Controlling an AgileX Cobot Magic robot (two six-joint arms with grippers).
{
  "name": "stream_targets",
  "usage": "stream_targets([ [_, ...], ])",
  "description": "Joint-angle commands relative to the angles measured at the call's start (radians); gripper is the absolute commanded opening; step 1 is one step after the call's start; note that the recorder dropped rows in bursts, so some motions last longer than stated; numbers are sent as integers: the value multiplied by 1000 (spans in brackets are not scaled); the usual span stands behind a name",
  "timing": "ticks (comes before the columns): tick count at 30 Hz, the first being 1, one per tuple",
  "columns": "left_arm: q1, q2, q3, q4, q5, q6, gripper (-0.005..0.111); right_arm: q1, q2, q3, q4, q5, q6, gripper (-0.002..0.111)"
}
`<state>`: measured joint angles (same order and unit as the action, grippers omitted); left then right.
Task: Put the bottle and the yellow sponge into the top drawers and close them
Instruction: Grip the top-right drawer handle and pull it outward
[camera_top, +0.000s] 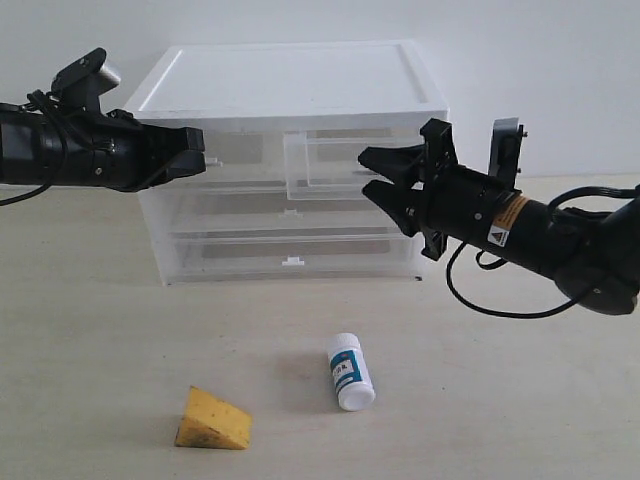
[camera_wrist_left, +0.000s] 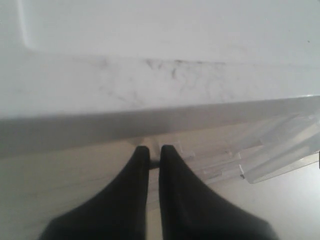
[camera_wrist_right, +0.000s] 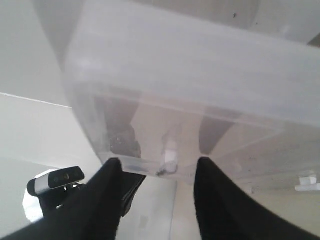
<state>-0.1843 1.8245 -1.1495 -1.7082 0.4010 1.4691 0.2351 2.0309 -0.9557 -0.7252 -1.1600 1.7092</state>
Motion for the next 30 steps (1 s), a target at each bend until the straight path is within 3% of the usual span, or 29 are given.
stream_targets([
  [1,-7,32,-21,-36,-23,7,4,-5,3,-4,-3,-2,-21,12],
  [4,-7,32,-21,-36,-23,7,4,-5,3,-4,-3,-2,-23,0],
  [15,-7,32,-21,-36,-23,7,4,-5,3,-2,-67,-61,-18,0],
  [30,-7,32,-21,-36,-23,7,4,-5,-90,187,-103,-61,-149,0],
])
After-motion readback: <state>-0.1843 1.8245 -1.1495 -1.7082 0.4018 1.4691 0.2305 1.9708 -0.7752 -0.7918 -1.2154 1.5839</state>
